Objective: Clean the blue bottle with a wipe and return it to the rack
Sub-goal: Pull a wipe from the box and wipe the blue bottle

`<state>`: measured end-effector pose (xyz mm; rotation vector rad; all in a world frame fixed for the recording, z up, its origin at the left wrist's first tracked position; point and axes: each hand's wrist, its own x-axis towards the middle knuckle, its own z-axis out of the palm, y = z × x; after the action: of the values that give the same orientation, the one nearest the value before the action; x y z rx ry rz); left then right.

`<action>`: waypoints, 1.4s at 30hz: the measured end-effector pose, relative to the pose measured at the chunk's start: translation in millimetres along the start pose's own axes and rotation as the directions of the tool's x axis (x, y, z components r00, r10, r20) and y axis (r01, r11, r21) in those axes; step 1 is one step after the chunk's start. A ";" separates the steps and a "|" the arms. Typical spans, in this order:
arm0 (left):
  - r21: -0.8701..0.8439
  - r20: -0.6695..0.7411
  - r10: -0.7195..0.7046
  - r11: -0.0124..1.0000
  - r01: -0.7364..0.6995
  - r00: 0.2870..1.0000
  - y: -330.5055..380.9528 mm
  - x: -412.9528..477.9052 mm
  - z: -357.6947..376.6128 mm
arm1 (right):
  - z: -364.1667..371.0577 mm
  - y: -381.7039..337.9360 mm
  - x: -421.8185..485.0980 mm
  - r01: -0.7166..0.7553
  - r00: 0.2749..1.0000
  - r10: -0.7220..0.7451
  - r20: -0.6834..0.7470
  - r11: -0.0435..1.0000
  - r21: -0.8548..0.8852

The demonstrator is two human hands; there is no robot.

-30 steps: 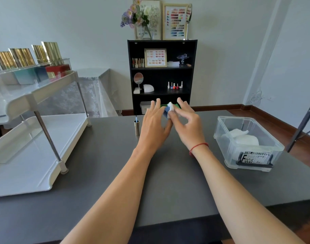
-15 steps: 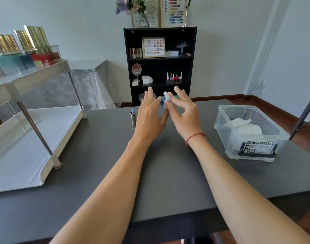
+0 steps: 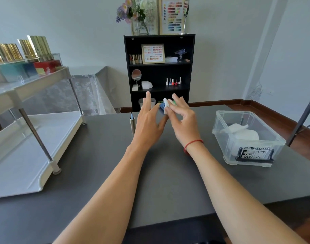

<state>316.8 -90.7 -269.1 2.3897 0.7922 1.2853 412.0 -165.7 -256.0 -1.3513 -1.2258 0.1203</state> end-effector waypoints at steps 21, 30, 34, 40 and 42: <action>-0.063 0.043 -0.040 0.997 0.042 0.998 5.0 -0.4 -0.6 | -1.2 5.1 -0.3 0.068 0.996 -0.071 -0.062 0.997 -0.038; -0.005 0.028 0.026 1.000 -0.026 0.999 10.5 -3.5 -2.7 | 1.5 8.3 -0.8 0.195 0.975 -0.219 -0.042 0.929 -0.315; 0.046 0.028 0.003 0.999 -0.004 1.000 8.2 -2.4 -4.5 | -0.4 10.3 0.7 0.187 0.973 -0.217 -0.078 0.940 -0.286; 0.032 0.029 0.009 0.999 -0.010 1.000 8.8 -2.6 -2.2 | -3.1 6.3 -1.0 0.119 0.986 -0.140 -0.087 0.971 -0.208; 0.029 0.025 0.020 0.999 -0.020 0.999 10.2 -3.0 -1.5 | -3.3 3.9 -1.3 0.089 0.992 -0.102 -0.075 0.983 -0.159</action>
<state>317.5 -100.5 -265.1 2.4374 0.7869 1.2572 415.9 -167.6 -259.0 -1.4148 -1.2480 -0.1004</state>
